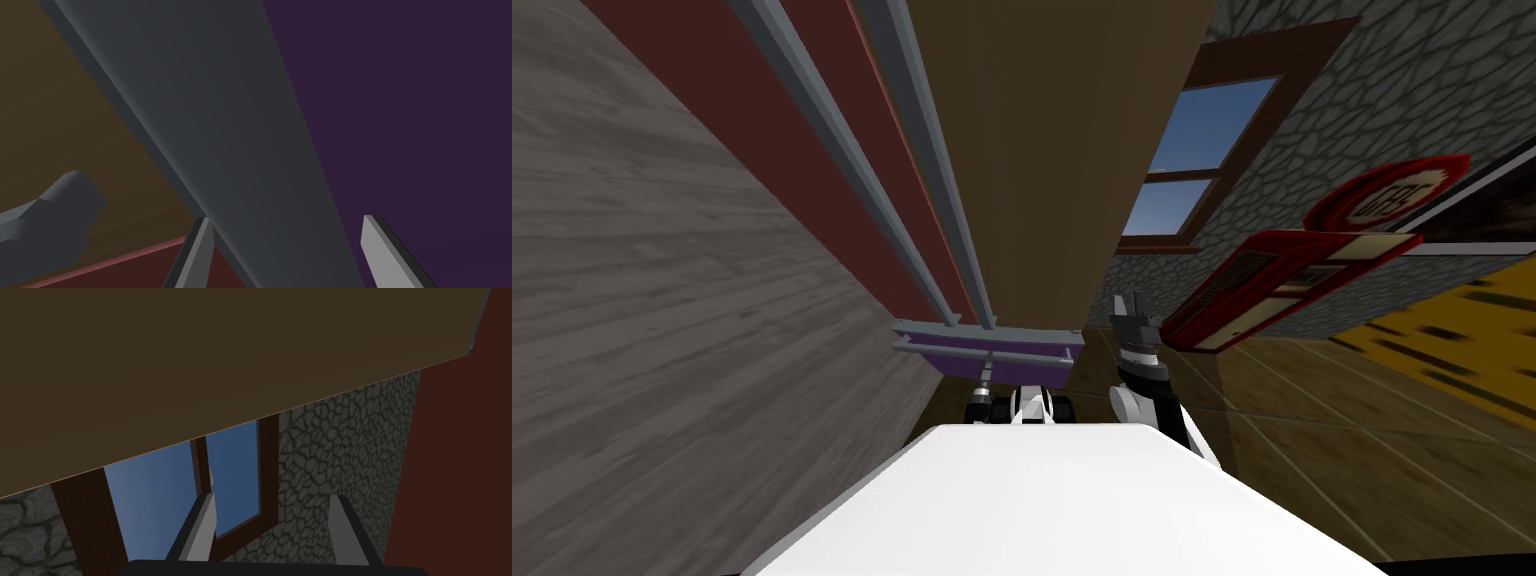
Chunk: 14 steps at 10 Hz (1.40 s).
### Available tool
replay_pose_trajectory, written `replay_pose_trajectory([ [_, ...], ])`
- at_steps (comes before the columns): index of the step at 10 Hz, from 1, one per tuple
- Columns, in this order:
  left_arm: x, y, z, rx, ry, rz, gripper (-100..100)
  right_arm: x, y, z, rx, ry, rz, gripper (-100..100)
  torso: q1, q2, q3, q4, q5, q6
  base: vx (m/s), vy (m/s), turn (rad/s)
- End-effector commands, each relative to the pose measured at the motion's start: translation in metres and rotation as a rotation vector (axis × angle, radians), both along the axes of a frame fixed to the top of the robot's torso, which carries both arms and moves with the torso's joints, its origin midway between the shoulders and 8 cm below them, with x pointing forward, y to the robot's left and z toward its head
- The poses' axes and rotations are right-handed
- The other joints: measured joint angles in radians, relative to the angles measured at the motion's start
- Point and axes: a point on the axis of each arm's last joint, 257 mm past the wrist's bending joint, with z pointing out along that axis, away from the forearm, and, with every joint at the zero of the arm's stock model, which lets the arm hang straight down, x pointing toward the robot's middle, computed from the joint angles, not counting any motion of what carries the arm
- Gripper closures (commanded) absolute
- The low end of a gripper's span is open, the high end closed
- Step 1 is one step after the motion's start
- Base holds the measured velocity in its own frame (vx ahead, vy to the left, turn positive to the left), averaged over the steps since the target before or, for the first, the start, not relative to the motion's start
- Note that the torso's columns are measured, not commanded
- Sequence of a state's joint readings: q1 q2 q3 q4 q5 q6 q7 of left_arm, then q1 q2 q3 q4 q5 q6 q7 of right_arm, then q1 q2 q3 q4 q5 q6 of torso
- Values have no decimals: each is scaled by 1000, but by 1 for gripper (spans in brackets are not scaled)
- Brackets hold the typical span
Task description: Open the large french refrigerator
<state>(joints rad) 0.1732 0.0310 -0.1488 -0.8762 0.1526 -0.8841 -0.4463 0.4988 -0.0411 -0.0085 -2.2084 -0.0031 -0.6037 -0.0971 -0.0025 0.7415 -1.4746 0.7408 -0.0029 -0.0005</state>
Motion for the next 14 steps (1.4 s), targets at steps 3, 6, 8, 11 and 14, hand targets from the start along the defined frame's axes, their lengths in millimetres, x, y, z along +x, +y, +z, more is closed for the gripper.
replay_pose_trajectory([
  [3,30,7,1,-15,11,-23,100,0,0,0,0,0,0,0,-1,-1,0,-1,1,0,-92,-45,142],
  [6,43,9,0,-17,24,-41,100,0,0,0,0,0,0,0,0,-4,-2,-1,1,2,-75,-31,59],
  [8,43,3,0,4,27,-67,100,0,0,0,0,0,0,0,1,-3,-1,-2,1,0,-48,-28,60],
  [11,53,6,-1,-14,40,-69,100,0,0,0,0,0,0,0,2,-1,0,-1,1,-1,-65,-29,82],
  [14,53,5,-1,-6,41,-83,100,0,0,0,0,0,0,0,3,3,3,-2,2,0,-169,31,16],
])
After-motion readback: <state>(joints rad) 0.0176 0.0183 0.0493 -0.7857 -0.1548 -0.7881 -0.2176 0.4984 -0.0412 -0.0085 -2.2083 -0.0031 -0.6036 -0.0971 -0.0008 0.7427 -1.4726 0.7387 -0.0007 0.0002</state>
